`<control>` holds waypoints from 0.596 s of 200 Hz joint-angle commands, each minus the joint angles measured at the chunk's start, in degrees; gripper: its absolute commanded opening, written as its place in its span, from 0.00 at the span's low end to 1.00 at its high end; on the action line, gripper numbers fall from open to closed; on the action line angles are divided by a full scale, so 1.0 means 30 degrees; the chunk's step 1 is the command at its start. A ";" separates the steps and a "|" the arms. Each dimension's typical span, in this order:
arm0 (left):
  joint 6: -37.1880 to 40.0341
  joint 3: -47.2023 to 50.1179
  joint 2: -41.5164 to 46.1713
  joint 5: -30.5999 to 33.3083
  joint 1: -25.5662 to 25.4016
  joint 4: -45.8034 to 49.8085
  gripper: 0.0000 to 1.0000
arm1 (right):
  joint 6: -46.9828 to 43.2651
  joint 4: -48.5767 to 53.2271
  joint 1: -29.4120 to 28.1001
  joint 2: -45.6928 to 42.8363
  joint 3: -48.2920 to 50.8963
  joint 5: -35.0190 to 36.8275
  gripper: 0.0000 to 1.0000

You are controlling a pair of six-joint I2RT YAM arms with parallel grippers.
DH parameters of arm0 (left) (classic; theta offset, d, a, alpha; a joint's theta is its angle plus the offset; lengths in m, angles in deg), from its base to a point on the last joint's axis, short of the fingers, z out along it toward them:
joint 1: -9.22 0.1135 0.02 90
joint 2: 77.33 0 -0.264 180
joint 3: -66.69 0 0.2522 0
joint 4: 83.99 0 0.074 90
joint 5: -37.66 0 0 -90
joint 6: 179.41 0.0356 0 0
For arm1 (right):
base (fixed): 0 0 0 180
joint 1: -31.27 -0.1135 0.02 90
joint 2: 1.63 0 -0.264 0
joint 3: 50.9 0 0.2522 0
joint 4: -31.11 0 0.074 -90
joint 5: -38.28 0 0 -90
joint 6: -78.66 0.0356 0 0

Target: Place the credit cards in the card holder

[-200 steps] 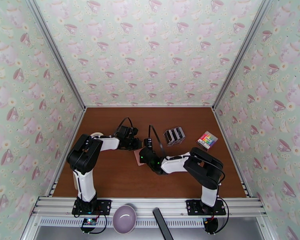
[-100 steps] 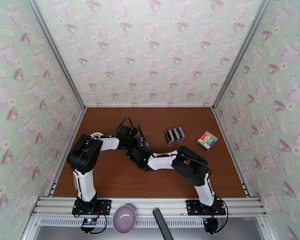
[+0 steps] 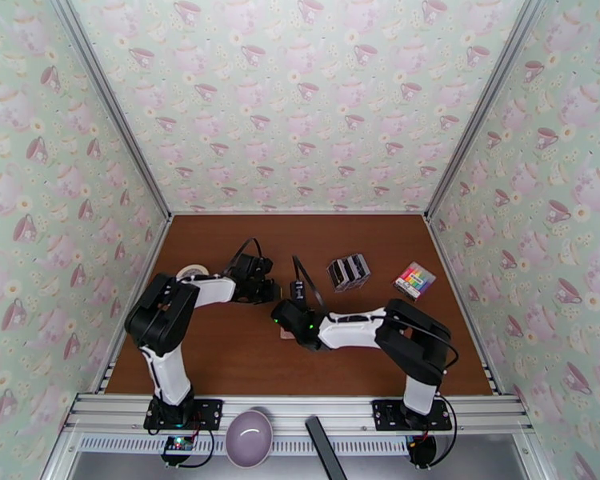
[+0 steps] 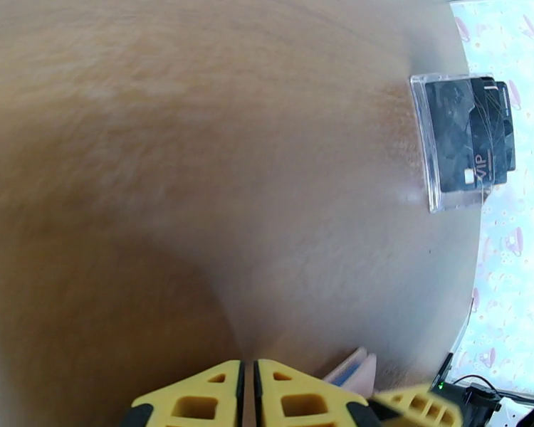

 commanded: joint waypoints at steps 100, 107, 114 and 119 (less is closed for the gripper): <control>0.0140 0.1615 0.3618 -0.0140 -0.2622 0.1717 0.17 | -0.0340 -0.1341 0.6662 -0.6630 0.2921 -1.4400 0.34; 0.0125 0.1741 0.3641 0.0054 -0.2654 0.1783 0.17 | -0.0268 -0.1521 0.7094 -0.6546 0.3039 -1.5941 0.34; 0.0123 0.1775 0.3627 0.0214 -0.2643 0.1929 0.17 | -0.0293 -0.1789 0.7363 -0.6157 0.2987 -1.7882 0.34; 0.0131 0.1813 0.3601 0.0345 -0.2637 0.2008 0.16 | -0.0305 -0.1833 0.7464 -0.5727 0.2826 -1.8969 0.35</control>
